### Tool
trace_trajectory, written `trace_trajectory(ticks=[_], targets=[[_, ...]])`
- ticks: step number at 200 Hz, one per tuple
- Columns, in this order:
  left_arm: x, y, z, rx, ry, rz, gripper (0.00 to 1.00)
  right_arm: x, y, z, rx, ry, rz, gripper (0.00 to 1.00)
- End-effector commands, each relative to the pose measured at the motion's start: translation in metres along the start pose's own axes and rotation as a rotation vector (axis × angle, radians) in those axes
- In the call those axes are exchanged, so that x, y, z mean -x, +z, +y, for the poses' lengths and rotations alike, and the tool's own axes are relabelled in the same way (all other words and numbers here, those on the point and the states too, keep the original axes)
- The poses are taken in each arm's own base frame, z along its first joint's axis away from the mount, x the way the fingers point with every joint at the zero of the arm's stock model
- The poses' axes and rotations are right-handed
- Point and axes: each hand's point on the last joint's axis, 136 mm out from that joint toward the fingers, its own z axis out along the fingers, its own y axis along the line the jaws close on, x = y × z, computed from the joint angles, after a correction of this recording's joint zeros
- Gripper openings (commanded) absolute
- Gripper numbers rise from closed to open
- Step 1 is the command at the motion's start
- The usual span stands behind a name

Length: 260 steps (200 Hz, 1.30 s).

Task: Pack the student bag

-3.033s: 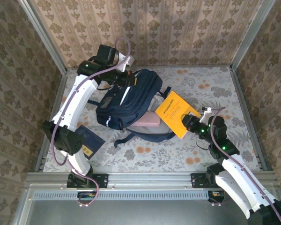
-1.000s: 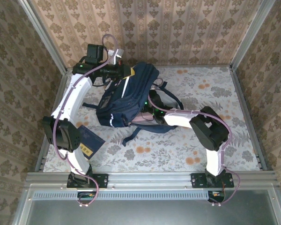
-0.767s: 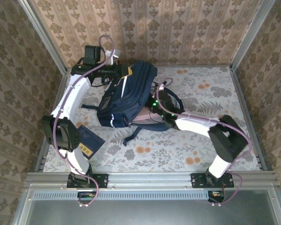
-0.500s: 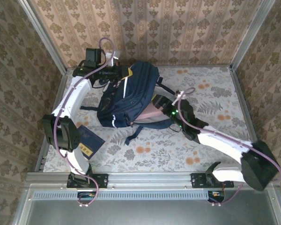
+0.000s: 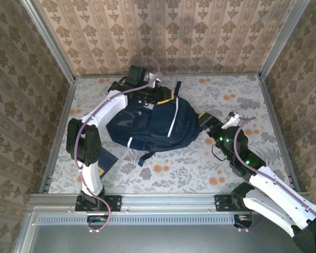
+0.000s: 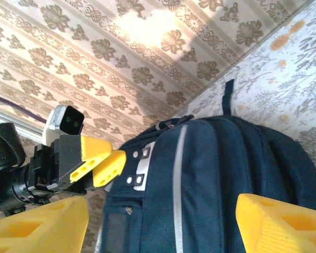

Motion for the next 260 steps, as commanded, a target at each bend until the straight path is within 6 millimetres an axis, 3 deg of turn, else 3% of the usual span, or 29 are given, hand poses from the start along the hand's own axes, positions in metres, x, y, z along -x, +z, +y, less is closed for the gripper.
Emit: trace_trajectory(ticks=[1,26,37,45,73,87,99,137,160,207,235,260], targets=[[0.001,-0.032,-0.002,0.109,0.041,-0.075,0.5,-0.007,0.0,-0.002,-0.012,-0.079,0.04,0.73],[-0.019,-0.08,0.013,0.288,0.04,-0.156,0.55,-0.021,0.004,0.001,-0.005,-0.149,0.121,0.7],[-0.037,-0.099,0.025,0.352,0.007,-0.182,0.56,-0.029,0.006,0.003,0.006,-0.177,0.156,0.69],[-0.044,-0.124,0.038,0.391,-0.038,-0.231,0.58,-0.035,0.006,0.005,0.019,-0.201,0.175,0.68],[-0.097,-0.175,0.08,0.475,-0.205,-0.336,0.64,-0.053,0.008,0.009,0.044,-0.282,0.225,0.67],[-0.129,-0.202,0.111,0.584,-0.344,-0.393,0.79,-0.059,0.009,0.012,0.055,-0.307,0.246,0.67],[-0.158,-0.215,0.132,0.643,-0.468,-0.402,0.84,-0.063,0.009,0.017,0.068,-0.323,0.264,0.67],[-0.242,-0.222,0.184,0.77,-0.769,-0.347,0.91,-0.071,0.006,0.025,0.088,-0.379,0.304,0.67],[-0.272,-0.225,0.204,0.859,-0.871,-0.296,0.92,-0.075,0.002,0.028,0.104,-0.394,0.317,0.67],[-0.286,-0.202,0.233,0.823,-0.927,-0.252,0.91,-0.088,0.002,0.034,0.161,-0.382,0.359,0.67],[-0.287,-0.182,0.233,0.766,-0.896,-0.199,0.91,-0.091,0.002,0.033,0.163,-0.386,0.37,0.67],[-0.292,-0.157,0.22,0.689,-0.857,-0.098,0.91,-0.094,0.003,0.03,0.158,-0.388,0.38,0.67]])
